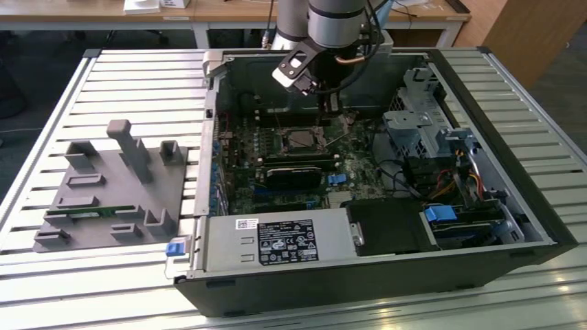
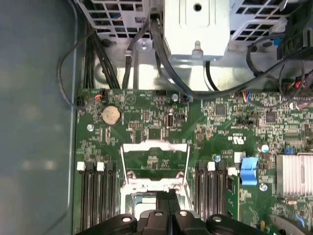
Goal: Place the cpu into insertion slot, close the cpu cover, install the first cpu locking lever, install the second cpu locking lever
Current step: 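Close the cpu cover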
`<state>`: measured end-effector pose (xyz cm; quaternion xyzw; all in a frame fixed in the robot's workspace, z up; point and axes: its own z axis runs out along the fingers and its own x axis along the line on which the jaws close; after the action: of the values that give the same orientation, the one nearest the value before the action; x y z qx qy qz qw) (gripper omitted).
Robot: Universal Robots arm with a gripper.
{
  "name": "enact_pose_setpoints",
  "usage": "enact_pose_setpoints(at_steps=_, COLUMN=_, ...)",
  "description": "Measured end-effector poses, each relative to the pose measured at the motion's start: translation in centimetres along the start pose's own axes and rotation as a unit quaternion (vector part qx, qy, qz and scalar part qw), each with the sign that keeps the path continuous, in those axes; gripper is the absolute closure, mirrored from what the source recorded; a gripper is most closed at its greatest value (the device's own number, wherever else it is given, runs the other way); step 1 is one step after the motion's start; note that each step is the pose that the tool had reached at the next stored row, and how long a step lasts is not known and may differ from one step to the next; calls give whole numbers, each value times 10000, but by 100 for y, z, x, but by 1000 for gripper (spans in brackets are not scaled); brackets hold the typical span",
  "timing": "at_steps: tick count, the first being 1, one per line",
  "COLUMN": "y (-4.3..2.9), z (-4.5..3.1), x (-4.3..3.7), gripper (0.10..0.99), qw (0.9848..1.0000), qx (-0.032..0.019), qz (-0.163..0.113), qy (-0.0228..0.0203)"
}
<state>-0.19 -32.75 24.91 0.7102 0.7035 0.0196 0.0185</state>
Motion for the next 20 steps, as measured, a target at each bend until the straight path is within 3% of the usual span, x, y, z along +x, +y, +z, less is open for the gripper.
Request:
enact_pose_setpoints(at_steps=7, y=102, z=5, x=1, gripper=980, qw=10000, qx=11, qz=0, qy=0)
enact_pose_setpoints(at_steps=15, y=156, z=-24, x=2, gripper=980, qw=10000, qx=14, qz=0, qy=7)
enact_pose_setpoints(at_steps=20, y=288, z=-17, x=5, gripper=980, qw=10000, qx=17, qz=0, qy=7)
